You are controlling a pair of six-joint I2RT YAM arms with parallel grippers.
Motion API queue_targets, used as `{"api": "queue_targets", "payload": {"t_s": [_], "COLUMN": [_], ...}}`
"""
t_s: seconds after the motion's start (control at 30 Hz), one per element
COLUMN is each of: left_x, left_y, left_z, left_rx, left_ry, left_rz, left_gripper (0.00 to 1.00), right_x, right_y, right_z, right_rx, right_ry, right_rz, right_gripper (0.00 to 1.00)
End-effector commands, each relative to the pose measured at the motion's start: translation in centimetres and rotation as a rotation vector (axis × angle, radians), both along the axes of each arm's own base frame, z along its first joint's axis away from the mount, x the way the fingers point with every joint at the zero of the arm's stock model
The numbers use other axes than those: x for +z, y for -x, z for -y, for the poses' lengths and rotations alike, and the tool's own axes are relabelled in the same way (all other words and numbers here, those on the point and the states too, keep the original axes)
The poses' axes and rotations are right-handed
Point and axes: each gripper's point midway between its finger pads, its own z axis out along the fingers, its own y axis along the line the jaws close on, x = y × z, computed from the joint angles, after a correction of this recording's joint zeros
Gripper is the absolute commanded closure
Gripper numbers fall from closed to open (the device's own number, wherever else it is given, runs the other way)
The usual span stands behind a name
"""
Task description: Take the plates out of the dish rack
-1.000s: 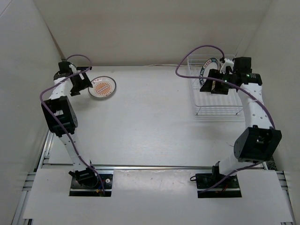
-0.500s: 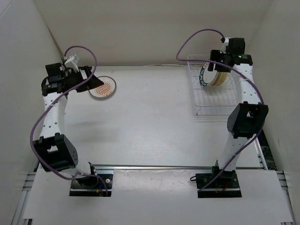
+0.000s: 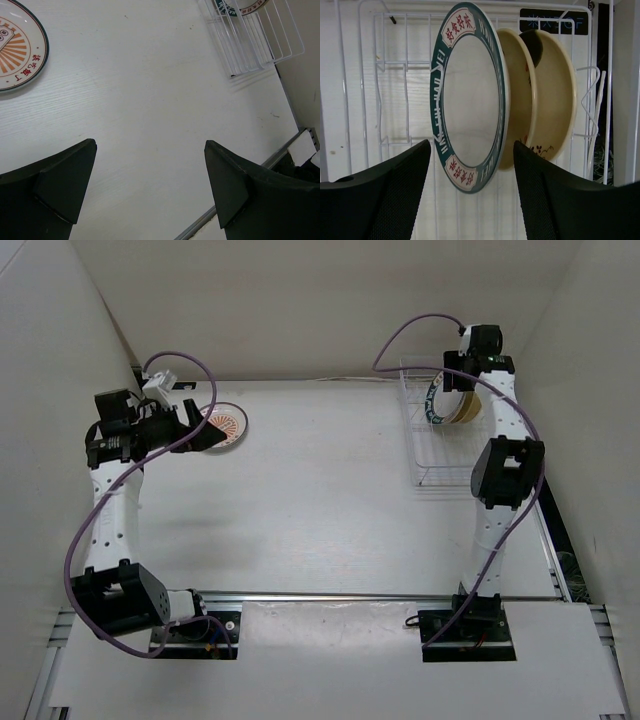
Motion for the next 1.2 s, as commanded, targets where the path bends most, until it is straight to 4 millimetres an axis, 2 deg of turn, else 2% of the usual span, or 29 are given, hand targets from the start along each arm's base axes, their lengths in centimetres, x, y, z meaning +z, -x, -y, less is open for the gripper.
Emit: {"api": "queue_targets", "payload": {"t_s": [0.0, 0.03, 0.1, 0.2, 0.23, 0.37, 0.6, 0.7, 0.73, 0.87, 0.93, 0.97, 1.1, 1.13, 1.17], "left_x": [0.5, 0.4, 0.4, 0.3, 0.0, -0.4, -0.8, -1.2, -0.9, -0.9, -1.2, -1.1, -1.0, -1.0, -1.0], "left_y": [0.6, 0.3, 0.1, 0.0, -0.1, 0.0, 0.3, 0.7, 0.8, 1.1, 1.2, 1.3, 1.1, 1.1, 1.2], "left_z": [0.6, 0.6, 0.5, 0.6, 0.6, 0.6, 0.7, 0.9, 0.9, 1.0, 1.0, 1.1, 1.1, 1.1, 1.1], "left_rx": [-0.060, -0.060, -0.060, -0.064, -0.064, -0.064, -0.064, -0.071, -0.071, -0.071, -0.071, -0.078, -0.075, -0.075, -0.071], "left_ry": [0.004, 0.006, 0.006, 0.020, 0.023, 0.025, 0.028, 0.036, 0.033, 0.033, 0.035, 0.041, 0.045, 0.045, 0.051], "left_rz": [0.027, 0.023, 0.022, 0.008, 0.000, -0.011, -0.020, -0.029, -0.018, -0.017, -0.026, -0.024, -0.021, -0.021, -0.027], "left_gripper": [0.00, 0.00, 0.00, 0.00, 0.00, 0.00, 0.00, 0.00, 0.00, 0.00, 0.00, 0.00, 0.00, 0.00, 0.00], "right_x": [2.7, 2.2, 2.5, 2.0, 2.0, 2.6, 6.1, 7.7, 7.9, 10.3, 10.4, 11.7, 12.4, 13.4, 13.6], "right_y": [-2.2, -2.4, -2.9, -3.0, -3.0, -2.9, -2.4, -2.2, -2.3, -1.1, -0.5, -0.2, 0.9, 1.2, 1.5], "right_z": [0.7, 0.7, 0.9, 0.3, 0.3, 0.1, -0.4, 0.4, 0.2, 0.5, 0.9, 1.0, 1.3, 1.3, 1.3], "right_rx": [-0.006, -0.006, -0.013, -0.004, -0.004, -0.016, -0.052, -0.116, -0.122, -0.155, -0.173, -0.184, -0.187, -0.189, -0.189], "right_ry": [0.038, 0.038, 0.044, 0.043, 0.043, 0.049, 0.096, 0.147, 0.156, 0.179, 0.193, 0.195, 0.210, 0.207, 0.207], "right_rz": [0.103, 0.097, 0.117, 0.108, 0.108, 0.117, 0.181, 0.214, 0.224, 0.259, 0.251, 0.279, 0.277, 0.295, 0.295], "right_gripper": [0.31, 0.35, 0.41, 0.68, 0.81, 1.00, 1.00, 1.00, 1.00, 1.00, 1.00, 1.00, 1.00, 1.00, 1.00]}}
